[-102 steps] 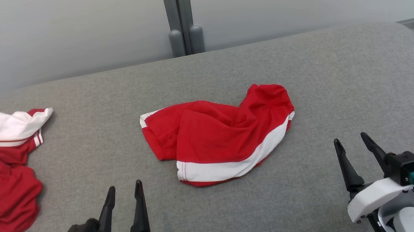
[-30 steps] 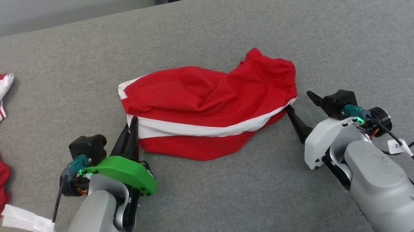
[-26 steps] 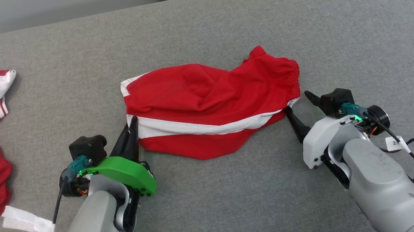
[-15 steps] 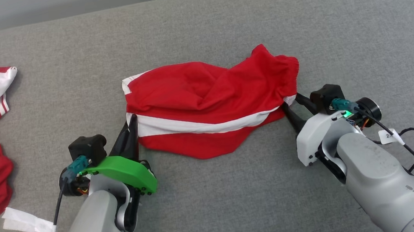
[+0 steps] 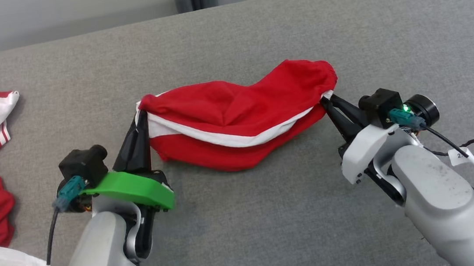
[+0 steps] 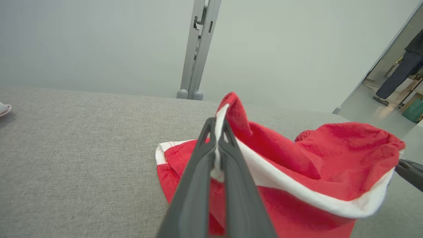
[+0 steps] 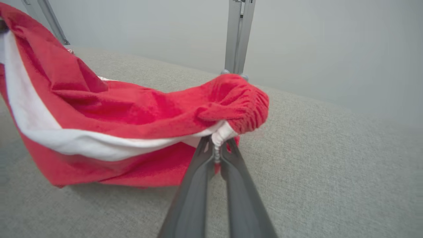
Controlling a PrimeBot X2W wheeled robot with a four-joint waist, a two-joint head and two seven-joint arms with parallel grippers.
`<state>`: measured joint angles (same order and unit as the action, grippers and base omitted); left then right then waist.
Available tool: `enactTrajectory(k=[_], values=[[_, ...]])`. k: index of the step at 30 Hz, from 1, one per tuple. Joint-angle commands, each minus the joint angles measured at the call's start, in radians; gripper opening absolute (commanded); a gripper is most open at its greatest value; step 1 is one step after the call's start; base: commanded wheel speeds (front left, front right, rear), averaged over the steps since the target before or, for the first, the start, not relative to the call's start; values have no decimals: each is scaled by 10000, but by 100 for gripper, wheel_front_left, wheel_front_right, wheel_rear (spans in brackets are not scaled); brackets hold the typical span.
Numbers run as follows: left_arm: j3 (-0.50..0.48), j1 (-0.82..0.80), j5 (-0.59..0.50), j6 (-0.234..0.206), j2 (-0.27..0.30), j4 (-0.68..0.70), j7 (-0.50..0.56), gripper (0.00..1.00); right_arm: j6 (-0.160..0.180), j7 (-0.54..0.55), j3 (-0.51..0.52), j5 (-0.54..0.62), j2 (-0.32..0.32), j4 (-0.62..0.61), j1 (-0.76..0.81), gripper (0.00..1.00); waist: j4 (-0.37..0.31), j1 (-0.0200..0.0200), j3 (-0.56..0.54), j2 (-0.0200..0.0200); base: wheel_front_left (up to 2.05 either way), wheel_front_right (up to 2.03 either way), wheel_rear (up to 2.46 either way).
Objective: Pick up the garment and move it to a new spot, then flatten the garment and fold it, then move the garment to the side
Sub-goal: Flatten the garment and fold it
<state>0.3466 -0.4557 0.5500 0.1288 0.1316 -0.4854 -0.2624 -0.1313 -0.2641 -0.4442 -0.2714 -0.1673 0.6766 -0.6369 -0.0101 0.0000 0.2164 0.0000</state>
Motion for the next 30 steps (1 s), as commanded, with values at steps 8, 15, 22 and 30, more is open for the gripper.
enactTrajectory(k=[8,15,22,30], values=[[-448,454,134,32,277,2162,-35,0,11,-6,-240,-367,-961,-2239,474,0,-357,0,-1247,0,0,0,0],[-408,609,118,33,874,3777,-23,0,11,658,-131,-1104,-1682,-4761,869,0,-599,0,-2238,0,0,0,0],[-524,35,61,17,1605,5183,595,0,11,2085,530,-1151,-2203,-7482,1242,0,-715,0,-2503,0,0,0,0],[-649,-1057,220,-59,1905,5561,1392,0,11,3304,1173,-1051,-1942,-8350,1031,0,-692,0,-1904,0,0,0,0]])
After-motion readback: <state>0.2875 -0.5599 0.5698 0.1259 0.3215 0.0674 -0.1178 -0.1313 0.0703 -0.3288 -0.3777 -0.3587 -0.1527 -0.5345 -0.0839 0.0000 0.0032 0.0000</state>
